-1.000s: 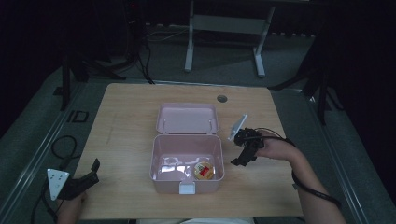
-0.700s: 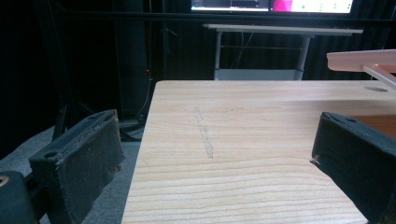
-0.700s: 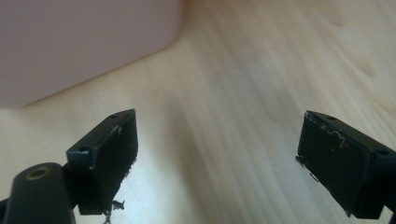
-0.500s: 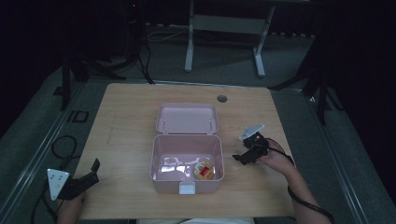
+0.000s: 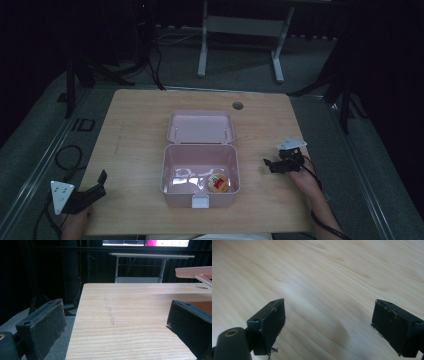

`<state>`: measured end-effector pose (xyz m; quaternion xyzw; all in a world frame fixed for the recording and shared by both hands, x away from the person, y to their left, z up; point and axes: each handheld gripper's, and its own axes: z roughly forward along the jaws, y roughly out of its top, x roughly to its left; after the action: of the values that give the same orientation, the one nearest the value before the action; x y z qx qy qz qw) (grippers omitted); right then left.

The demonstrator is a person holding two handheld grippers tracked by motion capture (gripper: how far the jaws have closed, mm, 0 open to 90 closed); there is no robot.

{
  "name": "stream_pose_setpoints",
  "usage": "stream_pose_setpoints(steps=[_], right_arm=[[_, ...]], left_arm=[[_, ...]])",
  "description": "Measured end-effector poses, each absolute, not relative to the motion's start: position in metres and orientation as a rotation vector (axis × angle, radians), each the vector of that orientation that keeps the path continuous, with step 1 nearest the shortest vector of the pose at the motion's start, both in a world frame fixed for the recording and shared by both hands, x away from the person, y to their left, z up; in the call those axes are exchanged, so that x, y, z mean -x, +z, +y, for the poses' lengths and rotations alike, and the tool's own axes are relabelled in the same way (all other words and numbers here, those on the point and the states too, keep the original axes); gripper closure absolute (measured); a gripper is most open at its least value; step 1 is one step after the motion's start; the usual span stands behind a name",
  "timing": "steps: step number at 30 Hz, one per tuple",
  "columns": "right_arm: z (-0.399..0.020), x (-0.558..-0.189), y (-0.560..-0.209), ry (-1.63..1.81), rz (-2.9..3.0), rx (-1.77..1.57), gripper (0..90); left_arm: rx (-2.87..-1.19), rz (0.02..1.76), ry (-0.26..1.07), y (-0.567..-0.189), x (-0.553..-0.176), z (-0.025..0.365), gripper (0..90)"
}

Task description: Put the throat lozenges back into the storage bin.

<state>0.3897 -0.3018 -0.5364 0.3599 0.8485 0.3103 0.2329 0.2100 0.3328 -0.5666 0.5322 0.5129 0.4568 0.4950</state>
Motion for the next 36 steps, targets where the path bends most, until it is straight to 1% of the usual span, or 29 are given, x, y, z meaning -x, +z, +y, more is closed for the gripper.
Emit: stream_pose_setpoints(steps=[7, 18, 23, 36], right_arm=[[-0.328, -0.381, -0.54, 0.9, 2.24, -1.14, 11.5], [-0.354, -0.371, -0.54, 0.876, 2.04, -1.339, 11.8], [-0.367, -0.365, -0.54, 0.949, 1.954, -1.4, 12.7], [-0.37, -0.356, -0.55, 0.906, 1.909, -1.416, 12.5]], left_arm=[[-1.29, 1.244, 1.109, -0.567, -0.21, 0.333, 2.4], [-1.289, 1.244, 1.11, -0.567, -0.21, 0.333, 2.4], [-1.29, 1.245, 1.109, -0.567, -0.21, 0.333, 2.4], [-1.286, 1.244, 1.106, -0.567, -0.21, 0.333, 2.4]])
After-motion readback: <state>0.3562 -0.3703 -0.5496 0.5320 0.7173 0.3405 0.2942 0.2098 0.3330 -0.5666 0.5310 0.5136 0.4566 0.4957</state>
